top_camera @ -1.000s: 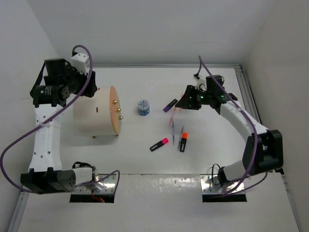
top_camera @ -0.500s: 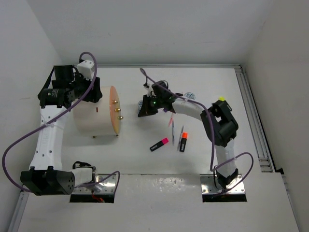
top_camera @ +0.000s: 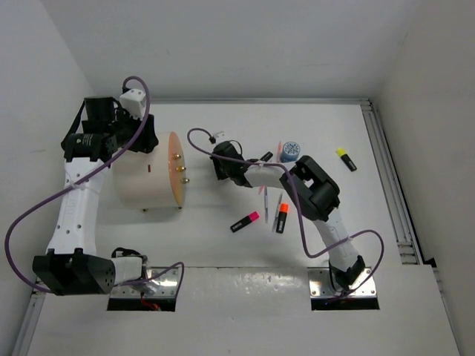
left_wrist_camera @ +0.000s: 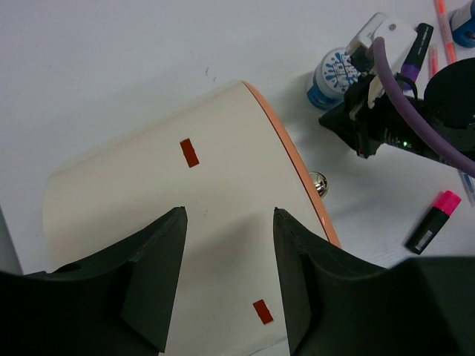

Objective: Sort the stationery into containers
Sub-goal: Move the stationery to the center of the board, then open the drawer in the storage box.

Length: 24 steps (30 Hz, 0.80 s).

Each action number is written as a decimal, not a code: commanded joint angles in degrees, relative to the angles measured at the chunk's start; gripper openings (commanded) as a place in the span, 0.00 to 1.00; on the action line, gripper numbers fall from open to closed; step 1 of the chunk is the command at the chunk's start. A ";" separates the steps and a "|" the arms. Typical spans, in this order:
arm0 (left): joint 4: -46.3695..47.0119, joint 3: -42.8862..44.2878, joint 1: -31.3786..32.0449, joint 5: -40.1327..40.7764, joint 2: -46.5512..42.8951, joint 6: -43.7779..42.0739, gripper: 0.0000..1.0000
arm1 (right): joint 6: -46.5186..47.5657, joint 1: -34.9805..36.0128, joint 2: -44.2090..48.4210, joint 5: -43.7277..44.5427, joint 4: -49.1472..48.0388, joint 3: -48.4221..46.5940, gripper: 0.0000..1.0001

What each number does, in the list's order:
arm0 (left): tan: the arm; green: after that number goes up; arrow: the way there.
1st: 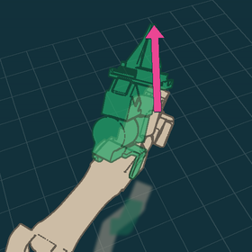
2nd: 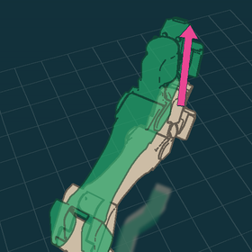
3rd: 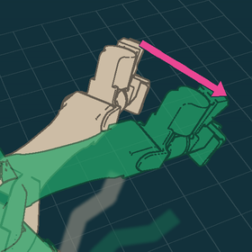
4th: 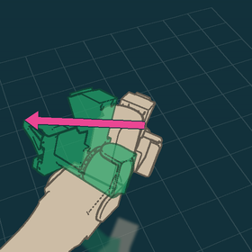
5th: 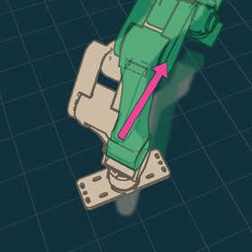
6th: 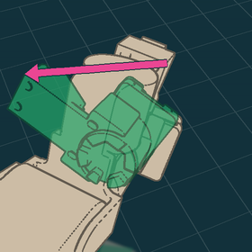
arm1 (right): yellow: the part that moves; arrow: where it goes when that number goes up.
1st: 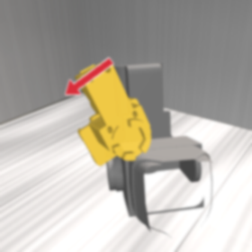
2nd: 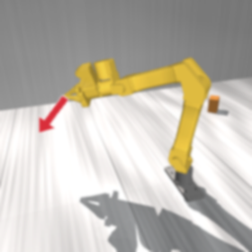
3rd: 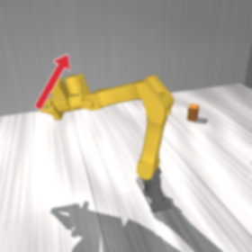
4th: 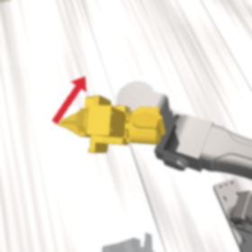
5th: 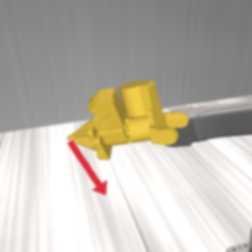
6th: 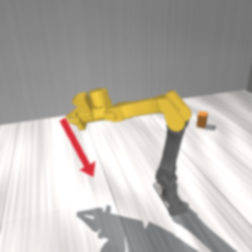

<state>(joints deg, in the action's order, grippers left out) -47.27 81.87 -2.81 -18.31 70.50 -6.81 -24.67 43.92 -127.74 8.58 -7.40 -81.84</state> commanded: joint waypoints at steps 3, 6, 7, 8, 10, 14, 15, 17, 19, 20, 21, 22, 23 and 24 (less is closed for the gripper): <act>1.30 -0.21 0.17 0.99 0.60 -0.04 0.56 | 4.19 -4.18 -0.14 16.03 -8.16 -1.56 0.00; 0.77 -0.39 0.26 1.43 0.52 -0.84 0.57 | 0.24 -8.84 1.61 10.61 -3.60 -1.39 0.04; 0.68 -0.56 0.43 1.43 0.60 -1.27 0.57 | -2.29 -9.90 3.27 8.06 -0.80 -1.39 0.06; 0.60 -0.91 0.35 1.17 0.52 -1.36 0.57 | -3.36 -12.00 3.99 -0.41 0.18 -0.87 0.08; 0.68 -1.62 0.43 0.99 0.43 -1.72 0.57 | -7.73 -13.94 5.65 -10.90 1.42 -0.08 0.20; -0.98 -1.71 0.26 -2.07 0.25 -3.91 0.61 | -22.32 -17.37 5.05 -44.79 -6.90 2.65 0.44; -1.51 -1.71 0.09 -3.04 0.25 -5.57 0.62 | -30.10 -17.20 4.53 -48.44 -13.80 3.18 0.46; -2.65 -1.97 0.08 -4.55 0.25 -6.11 0.63 | -37.61 -15.63 3.12 -53.12 -20.52 4.76 0.49; -3.35 -2.41 -0.26 -4.46 0.34 -6.02 0.62 | -45.71 -14.13 3.20 -52.79 -29.31 7.99 0.53; -4.14 -2.59 -0.35 -4.20 0.34 -6.11 0.61 | -47.56 -12.47 3.46 -51.48 -33.08 8.97 0.54; -4.32 -2.85 -0.62 -4.11 0.25 -6.11 0.59 | -49.76 -11.41 3.64 -50.51 -33.90 9.76 0.55; -4.67 -2.85 -0.79 -3.76 0.43 -6.20 0.59 | -50.39 -9.57 3.99 -49.63 -34.34 10.82 0.55; -5.03 -2.94 -1.06 -3.58 0.43 -6.11 0.57 | -51.00 -8.77 4.43 -47.36 -34.52 11.26 0.55; -5.03 -3.29 -1.23 -3.49 0.43 -6.11 0.55 | -51.18 -7.90 4.52 -46.12 -34.96 12.05 0.55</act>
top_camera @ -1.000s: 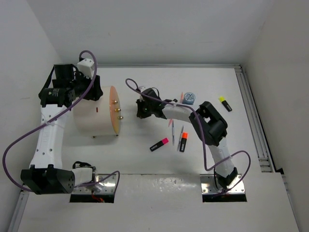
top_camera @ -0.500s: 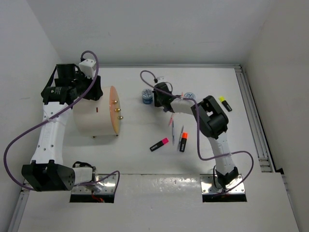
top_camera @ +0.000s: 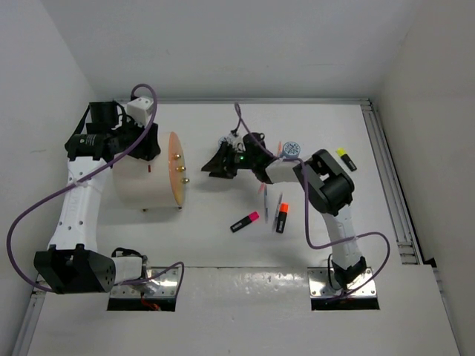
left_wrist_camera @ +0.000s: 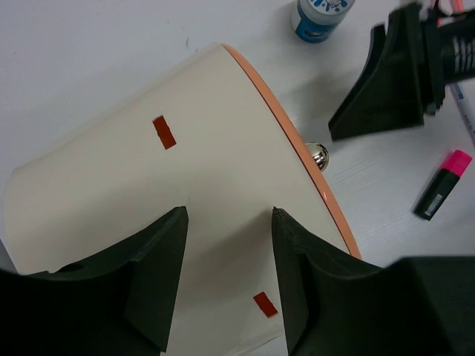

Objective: Sort the stationery into containers
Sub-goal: Open the drawer in the storage box.

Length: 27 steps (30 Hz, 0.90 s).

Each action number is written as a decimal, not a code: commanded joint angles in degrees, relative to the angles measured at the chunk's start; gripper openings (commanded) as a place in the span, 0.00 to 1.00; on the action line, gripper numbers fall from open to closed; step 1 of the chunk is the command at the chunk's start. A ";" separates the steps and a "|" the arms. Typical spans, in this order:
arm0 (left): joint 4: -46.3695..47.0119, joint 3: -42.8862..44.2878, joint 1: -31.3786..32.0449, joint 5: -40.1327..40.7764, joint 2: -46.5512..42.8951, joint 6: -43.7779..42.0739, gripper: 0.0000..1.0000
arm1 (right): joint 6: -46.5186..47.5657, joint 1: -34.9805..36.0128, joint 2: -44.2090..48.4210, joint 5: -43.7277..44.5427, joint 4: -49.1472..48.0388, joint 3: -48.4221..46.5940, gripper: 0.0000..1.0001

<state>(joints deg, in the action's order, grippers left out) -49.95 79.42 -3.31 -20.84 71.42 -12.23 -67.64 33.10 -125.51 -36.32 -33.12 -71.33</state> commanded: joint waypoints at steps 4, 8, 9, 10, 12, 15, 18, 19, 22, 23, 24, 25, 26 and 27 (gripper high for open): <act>-1.90 -1.72 -1.52 -2.10 -0.31 -0.25 0.50 | -10.49 6.18 -0.69 1.51 -10.99 -0.30 0.54; -1.46 -2.51 -1.35 -2.28 -0.05 -0.08 0.43 | -15.33 6.98 -5.87 3.00 -14.25 -2.49 0.53; -1.37 -2.77 -1.35 -2.10 0.04 0.01 0.42 | -15.77 7.24 -6.58 3.18 -14.77 -3.37 0.53; -1.20 -2.86 -1.26 -1.92 0.04 0.01 0.42 | -16.12 7.50 -7.37 3.09 -14.86 -3.99 0.52; -1.11 -2.95 -1.35 -1.66 0.04 -0.16 0.39 | -15.51 7.85 -8.87 3.09 -14.52 -5.04 0.52; -0.94 -2.86 -1.35 -1.83 0.04 0.01 0.36 | -14.89 8.12 -10.80 3.09 -13.72 -6.19 0.51; -0.93 -3.13 -1.26 -1.84 0.04 0.01 0.35 | -15.86 8.21 -12.55 3.09 -14.86 -7.59 0.49; -0.85 -3.39 -1.17 -1.84 0.04 -0.16 0.34 | -16.29 8.12 -12.74 3.09 -15.30 -7.94 0.48; -0.50 -4.27 -1.08 -1.66 -0.23 0.01 0.34 | -17.96 8.21 -14.14 2.22 -16.88 -9.96 0.46; 0.11 -4.62 -1.08 -1.40 -0.31 0.01 0.34 | -18.58 8.21 -14.93 2.13 -17.49 -10.40 0.44; 0.29 -5.23 -1.08 -1.40 -0.66 0.19 0.34 | -19.45 8.38 -15.28 1.95 -18.28 -10.76 0.44; 0.73 -5.50 -1.08 -1.13 -0.67 0.10 0.33 | -19.55 8.38 -15.55 1.60 -18.29 -11.54 0.42; 0.82 -5.59 -1.00 -1.13 -0.75 0.27 0.33 | -19.55 8.47 -16.07 1.51 -18.12 -11.99 0.42; 0.82 -5.85 -1.08 -0.96 -0.75 0.28 0.33 | -19.81 8.56 -16.25 1.60 -18.03 -12.43 0.41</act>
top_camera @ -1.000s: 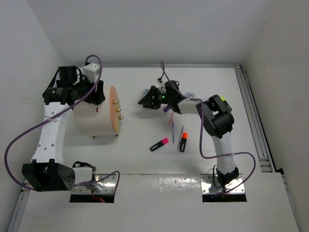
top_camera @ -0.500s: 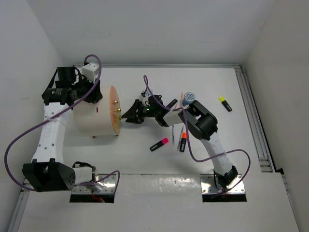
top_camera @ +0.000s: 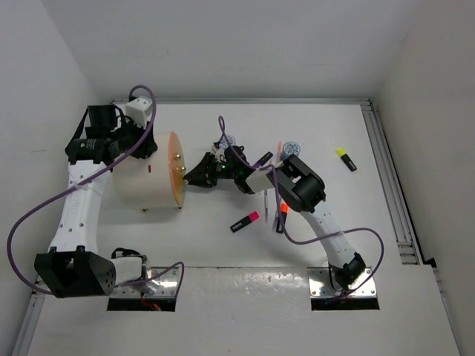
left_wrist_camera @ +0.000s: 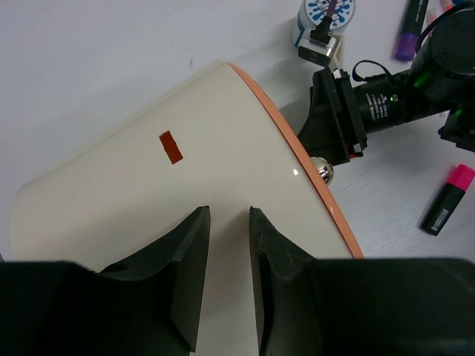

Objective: Sort the stationery into containers
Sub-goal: Open the drawer in the storage box.

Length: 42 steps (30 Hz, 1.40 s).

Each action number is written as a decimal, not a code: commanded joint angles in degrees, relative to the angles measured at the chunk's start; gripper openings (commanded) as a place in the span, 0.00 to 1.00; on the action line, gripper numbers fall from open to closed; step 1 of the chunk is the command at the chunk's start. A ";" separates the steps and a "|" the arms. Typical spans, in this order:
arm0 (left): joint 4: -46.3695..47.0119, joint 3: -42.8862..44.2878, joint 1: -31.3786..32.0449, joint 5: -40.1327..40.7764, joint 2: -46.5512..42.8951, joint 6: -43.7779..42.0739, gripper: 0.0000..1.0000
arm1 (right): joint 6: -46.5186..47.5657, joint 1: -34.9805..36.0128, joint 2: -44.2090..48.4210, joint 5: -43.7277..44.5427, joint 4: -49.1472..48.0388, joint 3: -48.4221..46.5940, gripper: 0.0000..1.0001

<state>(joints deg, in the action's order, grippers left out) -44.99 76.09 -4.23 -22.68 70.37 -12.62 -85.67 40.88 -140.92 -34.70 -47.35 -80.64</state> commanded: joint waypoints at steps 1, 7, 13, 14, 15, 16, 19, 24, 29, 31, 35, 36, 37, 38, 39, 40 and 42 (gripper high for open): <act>-4.23 -2.62 -0.17 0.88 0.30 0.58 0.33 | -1.78 0.78 -1.11 -0.02 -3.71 -3.38 0.40; -3.79 -3.23 -0.25 1.32 0.21 0.76 0.33 | -2.48 1.13 -1.81 -0.46 -3.80 -3.21 0.32; -3.52 -3.67 -0.34 1.84 0.91 1.46 0.32 | -3.63 1.04 -0.15 -0.81 -5.29 -0.92 0.09; -3.44 -3.59 -0.34 2.28 0.91 1.46 0.32 | -3.63 0.69 0.21 -1.07 -5.29 0.04 0.03; -3.44 -3.67 -0.43 2.55 0.82 1.46 0.32 | -3.63 0.51 1.08 -1.25 -5.47 0.57 0.01; -3.44 -3.59 -0.43 2.64 0.82 1.63 0.32 | -3.54 0.25 1.70 -1.34 -5.47 1.09 0.00; -3.09 -4.11 -0.52 3.34 1.00 1.90 0.32 | -3.02 -0.80 3.37 -1.60 -5.47 2.86 0.00; -2.73 -4.73 -0.52 3.52 1.09 2.34 0.32 | -2.31 -2.73 5.48 -2.04 -5.47 5.40 0.00; -3.26 -4.55 -0.60 5.18 1.88 2.25 0.32 | -1.17 -5.28 8.55 -3.53 -4.86 8.65 0.00; -3.78 -4.64 -0.52 5.97 2.14 1.90 0.31 | 0.75 -6.07 9.52 -4.41 -3.02 9.27 0.00; -4.14 -3.50 -0.78 3.09 1.44 0.06 0.34 | 3.31 -7.13 10.32 -5.47 0.07 9.27 0.00; -4.23 -2.54 -0.43 2.56 1.09 0.40 0.37 | 3.40 -7.13 10.06 -5.56 0.33 9.19 0.00; -4.23 -2.01 -0.25 1.68 0.91 0.75 0.48 | 3.23 -6.96 9.88 -5.56 0.51 8.93 0.00; -4.49 -1.22 0.01 -0.24 0.82 0.93 0.55 | 3.14 -6.70 9.62 -5.56 0.59 8.31 0.00; -5.71 0.62 1.14 -0.78 0.91 1.11 0.59 | 2.96 -6.43 9.18 -5.47 0.60 8.05 0.00; -6.24 1.24 2.11 -0.62 0.82 1.28 0.63 | 2.53 -6.26 9.00 -5.21 0.51 7.43 0.00; -6.60 2.56 3.61 0.96 -0.40 2.16 0.66 | 2.26 -5.55 8.74 -5.12 0.60 6.99 0.00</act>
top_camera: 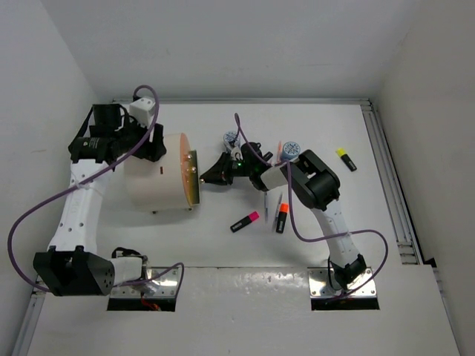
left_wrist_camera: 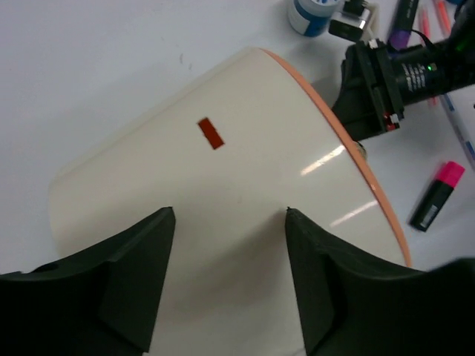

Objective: Sort the stationery into containers
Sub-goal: Open the drawer in the storage box.

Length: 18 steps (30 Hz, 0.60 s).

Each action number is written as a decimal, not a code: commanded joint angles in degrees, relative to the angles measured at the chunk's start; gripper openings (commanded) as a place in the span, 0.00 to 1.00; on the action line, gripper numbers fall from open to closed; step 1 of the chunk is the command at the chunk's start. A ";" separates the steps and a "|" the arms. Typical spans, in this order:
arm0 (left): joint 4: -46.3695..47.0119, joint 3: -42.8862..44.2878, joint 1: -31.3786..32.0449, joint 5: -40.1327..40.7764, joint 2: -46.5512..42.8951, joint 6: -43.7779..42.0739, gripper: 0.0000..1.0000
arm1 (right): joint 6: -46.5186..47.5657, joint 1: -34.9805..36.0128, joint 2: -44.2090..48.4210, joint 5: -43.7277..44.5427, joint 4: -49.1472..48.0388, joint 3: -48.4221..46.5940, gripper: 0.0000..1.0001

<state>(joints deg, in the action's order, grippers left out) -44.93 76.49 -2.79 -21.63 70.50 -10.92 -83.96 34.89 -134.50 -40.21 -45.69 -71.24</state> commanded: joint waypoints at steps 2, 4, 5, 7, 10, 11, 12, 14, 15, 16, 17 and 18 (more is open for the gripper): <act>-7.36 2.79 4.80 1.50 -1.24 0.90 0.72 | 0.56 0.61 2.22 0.57 -1.07 -2.67 0.00; -8.42 3.75 7.17 2.63 -1.59 1.51 0.75 | 0.47 0.53 2.13 0.57 -0.72 -3.02 0.00; -9.21 3.93 7.96 3.17 -1.77 2.21 0.76 | 0.47 0.53 2.05 0.74 -0.45 -3.20 0.00; -10.26 4.11 10.51 4.83 -1.77 2.92 0.78 | 0.64 1.05 1.96 0.83 0.16 -3.72 0.00; -10.71 3.58 13.07 7.64 -1.68 3.62 0.79 | 0.99 1.93 1.70 1.53 1.13 -4.95 0.00; -10.88 3.49 14.03 8.26 -1.68 3.62 0.79 | 0.99 2.11 1.61 1.97 1.22 -5.22 0.00; -10.97 3.49 14.38 8.88 -1.68 3.62 0.79 | 0.82 2.37 1.43 2.23 1.57 -5.92 0.00; -11.23 3.49 15.26 10.64 -1.59 3.80 0.79 | 0.56 3.25 0.82 3.20 1.83 -6.80 0.00; -11.06 3.41 15.44 12.56 -1.59 3.97 0.79 | 0.29 3.77 0.47 3.64 1.92 -7.67 0.00; -10.97 3.06 15.62 14.05 -1.59 4.15 0.80 | 0.03 4.13 -0.06 3.90 1.84 -8.29 0.00; -10.80 2.18 16.05 15.72 -1.51 4.32 0.79 | -0.84 4.39 -0.32 4.78 1.75 -8.56 0.00; -10.71 1.39 16.23 17.74 -1.33 4.50 0.78 | -1.29 4.91 -0.68 5.13 1.57 -9.26 0.00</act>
<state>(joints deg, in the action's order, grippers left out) -52.16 79.15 12.43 -9.89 69.52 -8.49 -83.22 37.65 -135.33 -36.80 -40.05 -76.18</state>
